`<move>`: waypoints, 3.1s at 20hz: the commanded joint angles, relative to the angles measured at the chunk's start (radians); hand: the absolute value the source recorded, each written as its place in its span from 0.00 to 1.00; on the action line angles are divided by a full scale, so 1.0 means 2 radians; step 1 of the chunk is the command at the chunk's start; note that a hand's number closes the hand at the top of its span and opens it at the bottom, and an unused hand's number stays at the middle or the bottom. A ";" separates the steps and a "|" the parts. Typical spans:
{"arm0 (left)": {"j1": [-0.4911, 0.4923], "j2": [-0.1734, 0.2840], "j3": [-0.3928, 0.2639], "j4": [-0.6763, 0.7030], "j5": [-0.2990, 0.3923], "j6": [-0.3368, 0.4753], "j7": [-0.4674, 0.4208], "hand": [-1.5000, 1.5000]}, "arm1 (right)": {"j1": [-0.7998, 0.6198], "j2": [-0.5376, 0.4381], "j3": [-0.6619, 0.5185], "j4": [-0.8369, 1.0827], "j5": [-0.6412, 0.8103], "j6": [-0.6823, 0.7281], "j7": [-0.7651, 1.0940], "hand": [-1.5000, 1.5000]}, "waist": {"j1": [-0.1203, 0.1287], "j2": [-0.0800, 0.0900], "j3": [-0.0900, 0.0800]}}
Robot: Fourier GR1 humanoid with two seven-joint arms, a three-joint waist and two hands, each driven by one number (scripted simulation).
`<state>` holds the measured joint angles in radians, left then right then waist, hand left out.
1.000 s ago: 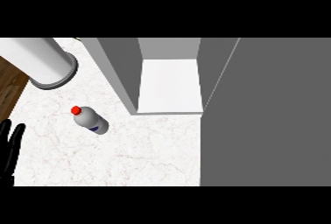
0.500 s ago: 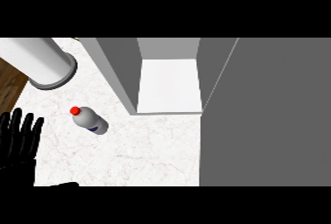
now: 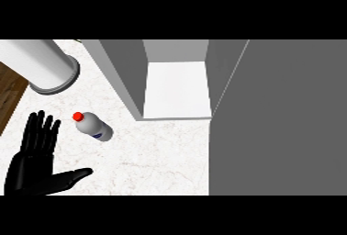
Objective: Pick up the bottled water, place it into the cabinet and close the cabinet
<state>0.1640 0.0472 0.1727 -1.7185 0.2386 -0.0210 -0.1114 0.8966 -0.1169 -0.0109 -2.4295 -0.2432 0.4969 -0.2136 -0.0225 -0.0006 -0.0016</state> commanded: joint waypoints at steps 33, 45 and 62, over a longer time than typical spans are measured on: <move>-0.240 0.026 0.093 0.572 0.006 -0.115 -0.320 0.00 | 0.107 -0.002 -0.048 -0.059 -0.028 0.050 -0.081 0.00 | -0.002 0.003 -0.001; -0.284 0.038 0.107 0.615 0.035 -0.163 -0.329 1.00 | 0.113 0.009 -0.055 -0.061 -0.008 0.056 -0.087 0.00 | 0.003 0.001 0.000; -0.253 -0.023 0.003 0.566 0.051 -0.104 -0.406 1.00 | 0.112 -0.012 -0.074 -0.069 -0.058 0.056 -0.071 0.00 | 0.008 -0.001 0.000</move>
<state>-0.3625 0.0344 0.2684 -0.5692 0.2935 -0.2476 -0.9000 1.0987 -0.1433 -0.1623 -2.4112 -0.2728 0.6197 -0.4312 -0.0080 -0.0050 0.0017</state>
